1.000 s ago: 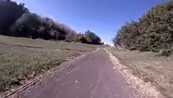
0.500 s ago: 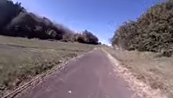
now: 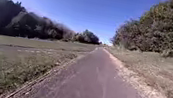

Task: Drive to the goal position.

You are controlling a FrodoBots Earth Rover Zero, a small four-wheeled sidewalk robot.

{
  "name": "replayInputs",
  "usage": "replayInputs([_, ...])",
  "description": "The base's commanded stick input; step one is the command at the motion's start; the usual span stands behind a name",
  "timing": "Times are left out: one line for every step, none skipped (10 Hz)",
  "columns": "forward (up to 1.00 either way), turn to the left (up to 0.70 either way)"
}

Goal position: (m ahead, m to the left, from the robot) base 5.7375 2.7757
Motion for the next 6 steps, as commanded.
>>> replayInputs([0.70, -0.33])
replayInputs([0.70, -0.35])
replayInputs([0.70, -0.35])
replayInputs([0.70, -0.35])
replayInputs([0.70, -0.35])
replayInputs([0.70, -0.23])
